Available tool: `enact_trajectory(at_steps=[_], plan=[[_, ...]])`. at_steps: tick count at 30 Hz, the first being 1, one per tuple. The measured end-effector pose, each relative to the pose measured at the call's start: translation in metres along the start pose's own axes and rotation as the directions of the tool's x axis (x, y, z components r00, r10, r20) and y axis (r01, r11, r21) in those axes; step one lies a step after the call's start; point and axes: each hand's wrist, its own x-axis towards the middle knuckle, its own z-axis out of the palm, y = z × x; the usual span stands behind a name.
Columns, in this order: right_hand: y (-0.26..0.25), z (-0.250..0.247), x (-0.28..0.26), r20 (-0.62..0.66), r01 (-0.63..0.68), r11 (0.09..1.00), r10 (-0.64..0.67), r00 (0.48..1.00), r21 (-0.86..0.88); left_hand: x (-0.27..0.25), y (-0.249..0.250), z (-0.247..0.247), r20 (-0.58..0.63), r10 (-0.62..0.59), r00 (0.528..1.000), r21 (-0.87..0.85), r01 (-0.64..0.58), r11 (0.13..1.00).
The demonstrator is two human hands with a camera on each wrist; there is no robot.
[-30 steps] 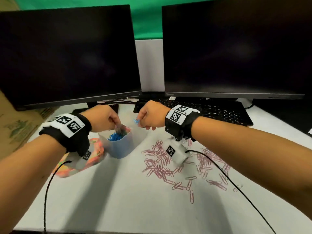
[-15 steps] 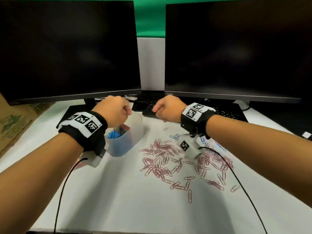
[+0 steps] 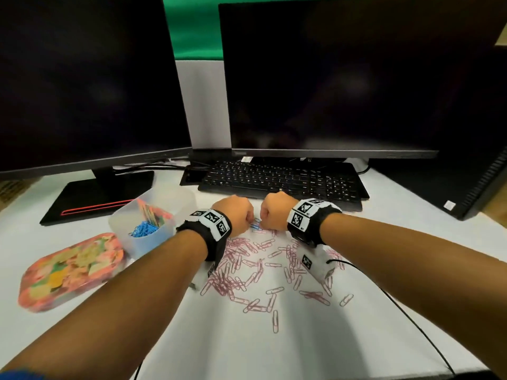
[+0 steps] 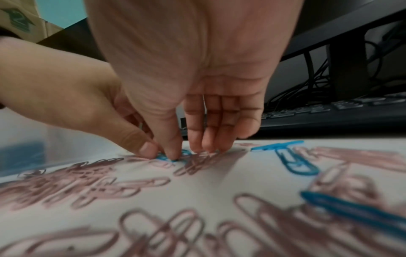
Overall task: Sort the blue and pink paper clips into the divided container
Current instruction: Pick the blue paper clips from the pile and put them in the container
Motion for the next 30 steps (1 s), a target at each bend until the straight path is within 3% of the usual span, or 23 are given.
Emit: enact_trajectory(at_steps=[9, 16, 23, 26, 30], plan=[[-0.002, 0.003, 0.017, 0.069, -0.044, 0.996, 0.039, 0.997, 0.074, 0.001, -0.011, 0.003, 0.106, -0.032, 0.994, 0.024, 0.029, 0.999], [0.031, -0.041, -0.004, -0.139, 0.019, 0.909, 0.043, 0.989, 0.417, 0.001, -0.010, 0.002, 0.054, -0.023, 0.998, 0.016, 0.022, 1.000], [0.089, -0.051, -0.031, -0.005, -0.117, 0.674, 0.176, 0.984, 0.730, 0.006, -0.003, 0.004, 0.086, -0.033, 0.996, 0.017, 0.032, 0.999], [0.103, -0.043, -0.041, 0.050, -0.158, 0.482, 0.230, 0.972, 0.862, 0.006, 0.001, 0.000, 0.036, -0.012, 0.999, -0.008, 0.012, 1.000], [0.111, -0.034, -0.050, 0.092, -0.148, 0.235, 0.235, 0.968, 0.961, 0.012, 0.012, -0.005, -0.069, -0.014, 0.998, -0.182, 0.001, 0.983]])
